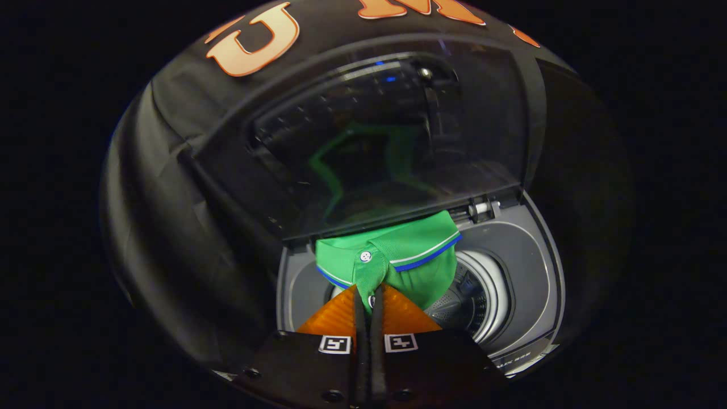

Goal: Put the clothes into the washing machine and then close the washing machine lid.

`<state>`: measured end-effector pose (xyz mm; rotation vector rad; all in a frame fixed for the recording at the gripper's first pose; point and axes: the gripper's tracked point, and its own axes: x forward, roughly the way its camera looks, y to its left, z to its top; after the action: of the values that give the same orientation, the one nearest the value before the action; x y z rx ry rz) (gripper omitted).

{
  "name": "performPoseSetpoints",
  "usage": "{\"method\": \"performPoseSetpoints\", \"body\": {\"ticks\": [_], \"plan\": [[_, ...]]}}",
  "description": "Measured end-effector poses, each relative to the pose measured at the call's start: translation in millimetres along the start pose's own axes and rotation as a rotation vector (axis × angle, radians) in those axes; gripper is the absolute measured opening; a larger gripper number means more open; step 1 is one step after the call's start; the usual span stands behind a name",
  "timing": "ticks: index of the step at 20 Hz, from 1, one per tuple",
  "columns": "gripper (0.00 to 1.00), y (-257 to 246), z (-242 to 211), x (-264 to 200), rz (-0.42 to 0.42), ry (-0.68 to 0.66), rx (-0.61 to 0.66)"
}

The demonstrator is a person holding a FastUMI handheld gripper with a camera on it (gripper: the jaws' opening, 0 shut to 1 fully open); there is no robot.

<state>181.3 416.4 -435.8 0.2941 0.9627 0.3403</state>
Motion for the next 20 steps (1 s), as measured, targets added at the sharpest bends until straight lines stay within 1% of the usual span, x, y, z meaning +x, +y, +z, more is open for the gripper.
{"method": "performPoseSetpoints", "body": {"ticks": [4,7,9,12,15,17,18,20], "plan": [[0.08,-18,-27,31,-0.053,0.083,0.000],[0.08,-31,-40,51,-0.108,0.136,-0.031],[0.08,-36,-47,58,-0.120,0.157,-0.038],[0.08,-42,-50,57,-0.125,0.180,-0.073],[0.08,-48,-50,56,-0.145,0.184,-0.082],[0.15,-45,-53,58,-0.137,0.195,-0.075],[0.26,-50,-51,55,-0.162,0.191,-0.082],[0.47,-50,-51,54,-0.177,0.178,-0.098]]}}
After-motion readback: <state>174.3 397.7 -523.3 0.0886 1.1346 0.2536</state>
